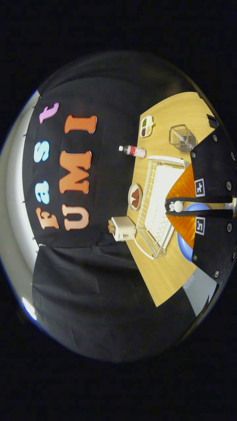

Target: Take the plate from the dish rack, then take the spoon from the basket and place it into the plate.

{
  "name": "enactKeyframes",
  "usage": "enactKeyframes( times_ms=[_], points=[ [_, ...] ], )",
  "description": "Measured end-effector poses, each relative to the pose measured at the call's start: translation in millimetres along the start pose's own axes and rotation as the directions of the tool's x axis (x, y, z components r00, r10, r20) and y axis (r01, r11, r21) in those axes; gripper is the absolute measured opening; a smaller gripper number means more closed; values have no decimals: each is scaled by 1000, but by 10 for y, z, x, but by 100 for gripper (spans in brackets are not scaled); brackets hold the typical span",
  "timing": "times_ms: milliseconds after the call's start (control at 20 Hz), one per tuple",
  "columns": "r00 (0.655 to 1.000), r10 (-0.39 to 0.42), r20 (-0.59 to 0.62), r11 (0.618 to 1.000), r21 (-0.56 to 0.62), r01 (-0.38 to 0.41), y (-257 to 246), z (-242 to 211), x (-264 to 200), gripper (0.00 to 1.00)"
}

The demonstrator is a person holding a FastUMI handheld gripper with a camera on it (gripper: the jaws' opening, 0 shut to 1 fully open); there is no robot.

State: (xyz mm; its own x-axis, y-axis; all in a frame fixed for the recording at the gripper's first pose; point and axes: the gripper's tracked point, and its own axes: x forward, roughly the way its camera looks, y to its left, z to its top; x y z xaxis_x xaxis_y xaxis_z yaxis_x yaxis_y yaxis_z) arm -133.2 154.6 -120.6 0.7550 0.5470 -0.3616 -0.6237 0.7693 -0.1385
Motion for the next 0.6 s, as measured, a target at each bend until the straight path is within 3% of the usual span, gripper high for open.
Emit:
enactKeyframes(
  times_ms=[300, 600],
  points=[
    [978, 203, -52, 979, -4, -204, 556, -364, 264, 8],
    [950, 289, -117, 957, -2, -291, 645, -769, 550, 8]
  ],
)
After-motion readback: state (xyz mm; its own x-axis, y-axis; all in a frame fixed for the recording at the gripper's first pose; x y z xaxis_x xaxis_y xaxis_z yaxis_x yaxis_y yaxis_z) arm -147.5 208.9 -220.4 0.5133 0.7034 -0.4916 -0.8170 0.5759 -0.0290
